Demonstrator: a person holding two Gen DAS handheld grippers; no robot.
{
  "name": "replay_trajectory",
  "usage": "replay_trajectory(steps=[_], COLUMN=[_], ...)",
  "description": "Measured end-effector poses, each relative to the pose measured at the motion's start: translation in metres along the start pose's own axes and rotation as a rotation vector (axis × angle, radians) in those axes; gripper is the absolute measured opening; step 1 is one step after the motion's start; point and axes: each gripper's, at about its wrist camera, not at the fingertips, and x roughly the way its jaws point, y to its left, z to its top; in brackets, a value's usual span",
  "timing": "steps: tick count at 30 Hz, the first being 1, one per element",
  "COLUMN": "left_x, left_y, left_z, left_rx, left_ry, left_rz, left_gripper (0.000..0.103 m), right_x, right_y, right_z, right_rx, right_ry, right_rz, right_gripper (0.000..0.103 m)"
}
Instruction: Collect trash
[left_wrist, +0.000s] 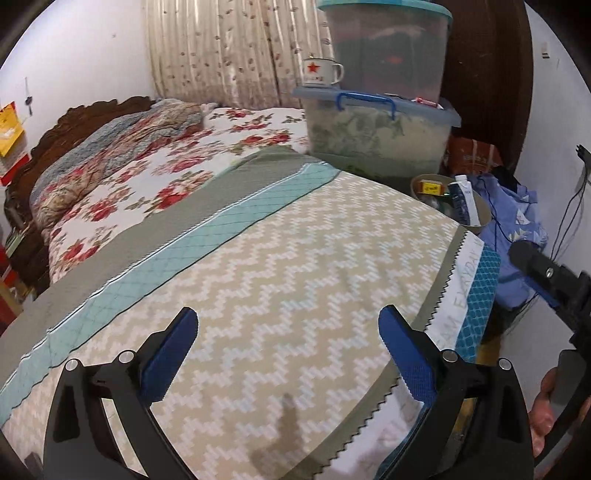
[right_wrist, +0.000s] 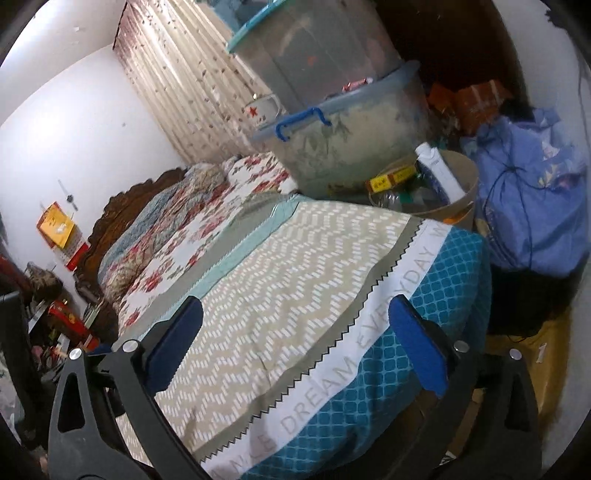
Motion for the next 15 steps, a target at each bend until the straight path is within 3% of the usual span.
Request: replay_trajectory(steps=[7, 15], left_x=[-0.013, -0.023], left_y=[0.008, -0.008], left_z=[-0.001, 0.003], left_rx=[-0.008, 0.034], left_ry=[-0.003, 0.012], left_rz=[0.031, 0.05], left_gripper=[0.094, 0.094], right_x=[-0.009, -0.019], right_y=[0.009, 0.003], right_z=[0.002, 0.003], right_rx=[0.022, 0.042], right_ry=[-0.032, -0.032], right_rz=[-0.042, -0.041], right_gripper=[0.099, 0.099])
